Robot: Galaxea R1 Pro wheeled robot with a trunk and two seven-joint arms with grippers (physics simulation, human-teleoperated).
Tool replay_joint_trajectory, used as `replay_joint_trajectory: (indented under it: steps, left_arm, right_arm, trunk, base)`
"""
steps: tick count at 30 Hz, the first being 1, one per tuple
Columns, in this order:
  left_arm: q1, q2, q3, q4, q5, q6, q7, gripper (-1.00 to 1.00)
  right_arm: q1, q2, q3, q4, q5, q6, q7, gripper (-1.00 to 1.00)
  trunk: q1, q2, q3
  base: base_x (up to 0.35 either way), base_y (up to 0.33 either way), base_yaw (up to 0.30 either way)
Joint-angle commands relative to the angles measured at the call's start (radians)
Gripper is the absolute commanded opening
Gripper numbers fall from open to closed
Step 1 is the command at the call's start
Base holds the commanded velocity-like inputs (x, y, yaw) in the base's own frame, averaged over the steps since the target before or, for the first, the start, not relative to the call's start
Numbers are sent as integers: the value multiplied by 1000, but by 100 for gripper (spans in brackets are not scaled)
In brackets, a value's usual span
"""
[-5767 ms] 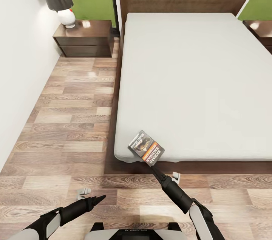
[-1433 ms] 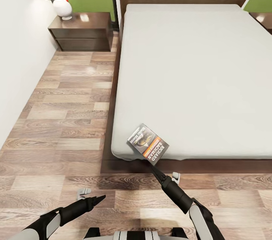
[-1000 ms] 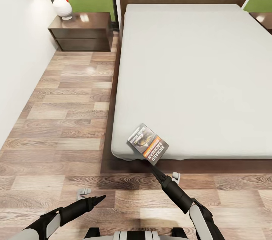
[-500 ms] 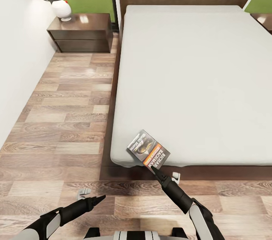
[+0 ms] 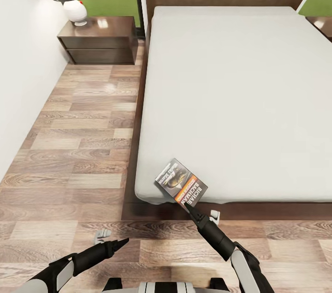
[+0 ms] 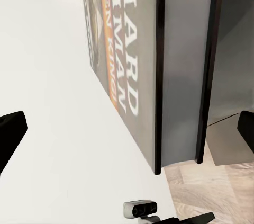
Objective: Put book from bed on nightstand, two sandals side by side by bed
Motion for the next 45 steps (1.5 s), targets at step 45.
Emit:
replay_joint_trajectory:
  steps: [45]
  left_arm:
    - [0,-2,7,0,-4,4,-4,100]
  right_arm:
    - [0,1,-2,0,-5,8,2,100]
  trunk:
    - [0,0,0]
  base:
    - [22,-21,0]
